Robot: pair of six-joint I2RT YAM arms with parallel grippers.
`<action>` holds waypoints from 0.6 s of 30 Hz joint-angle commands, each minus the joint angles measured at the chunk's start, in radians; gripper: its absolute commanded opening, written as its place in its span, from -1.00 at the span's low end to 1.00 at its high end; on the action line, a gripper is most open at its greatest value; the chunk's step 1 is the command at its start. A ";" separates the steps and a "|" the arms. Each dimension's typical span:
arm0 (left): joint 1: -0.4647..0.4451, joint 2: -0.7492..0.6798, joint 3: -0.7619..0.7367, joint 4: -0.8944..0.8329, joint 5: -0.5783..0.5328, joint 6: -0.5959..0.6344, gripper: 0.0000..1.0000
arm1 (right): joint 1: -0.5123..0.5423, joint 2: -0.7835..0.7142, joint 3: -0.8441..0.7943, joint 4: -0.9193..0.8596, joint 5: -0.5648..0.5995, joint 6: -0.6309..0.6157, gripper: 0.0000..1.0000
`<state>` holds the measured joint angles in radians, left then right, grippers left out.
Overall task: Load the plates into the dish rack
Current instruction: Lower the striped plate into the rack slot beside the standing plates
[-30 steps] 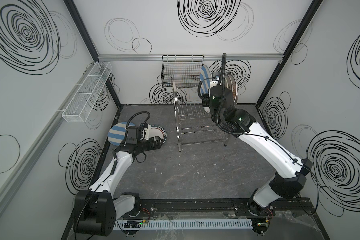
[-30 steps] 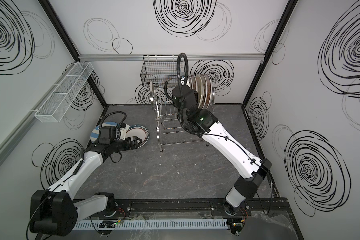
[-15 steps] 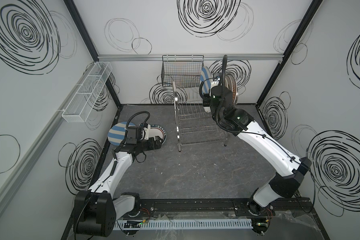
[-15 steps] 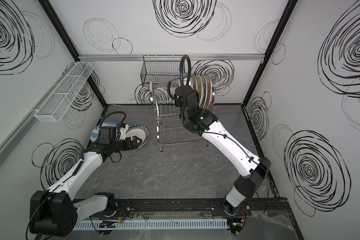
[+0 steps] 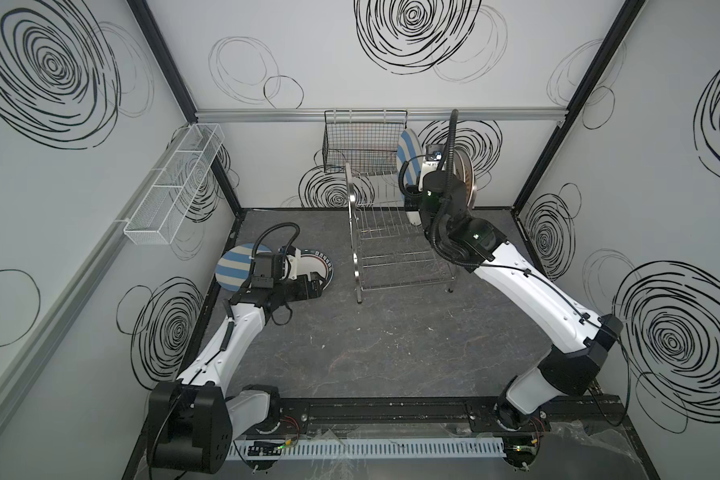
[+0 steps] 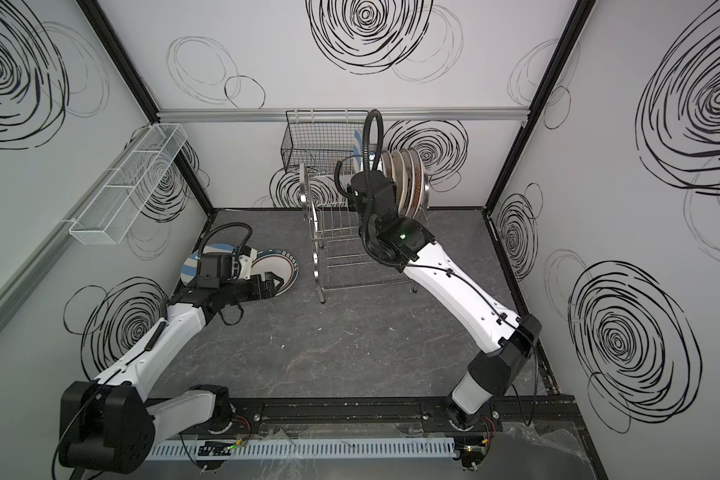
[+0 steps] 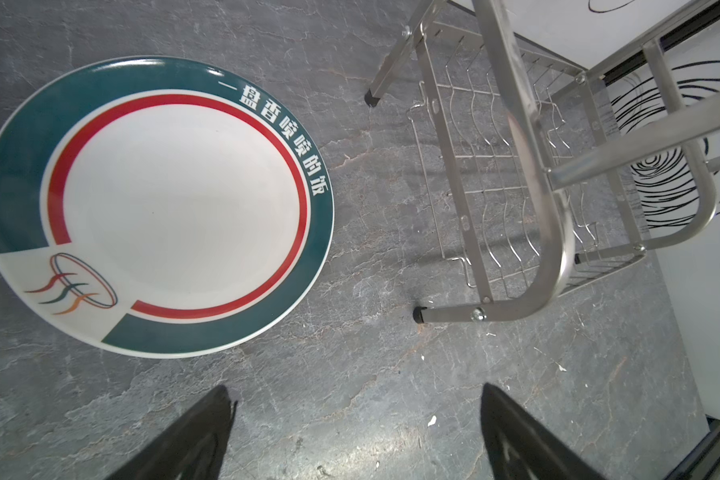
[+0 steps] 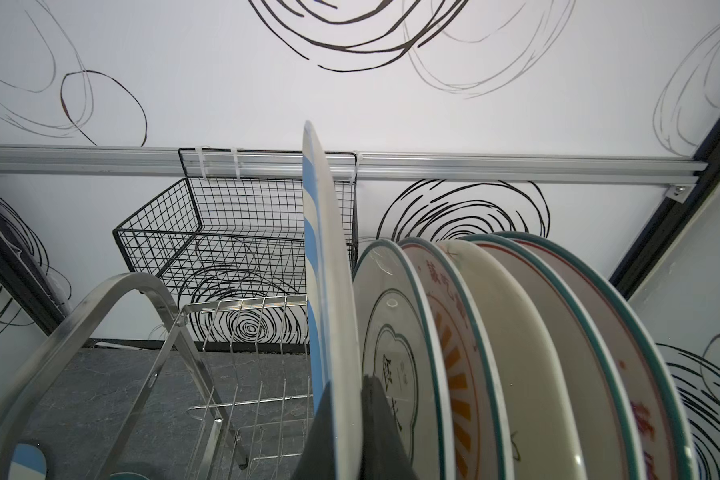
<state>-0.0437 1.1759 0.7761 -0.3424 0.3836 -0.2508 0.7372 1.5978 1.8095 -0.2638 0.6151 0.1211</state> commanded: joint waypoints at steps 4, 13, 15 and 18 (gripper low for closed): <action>0.009 -0.009 0.005 0.016 -0.003 0.020 0.92 | -0.023 -0.007 -0.023 0.056 -0.019 0.033 -1.00; 0.008 -0.008 0.005 0.016 -0.002 0.021 0.92 | -0.030 -0.014 -0.066 0.066 -0.033 0.061 -1.00; 0.008 -0.010 0.005 0.016 -0.002 0.021 0.92 | -0.030 -0.010 -0.070 0.065 -0.042 0.066 -1.00; 0.009 -0.008 0.005 0.016 -0.002 0.021 0.92 | -0.031 0.000 -0.066 0.058 -0.045 0.071 -1.00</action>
<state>-0.0437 1.1759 0.7761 -0.3424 0.3832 -0.2504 0.7109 1.5993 1.7367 -0.2596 0.5701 0.1703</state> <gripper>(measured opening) 0.959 0.079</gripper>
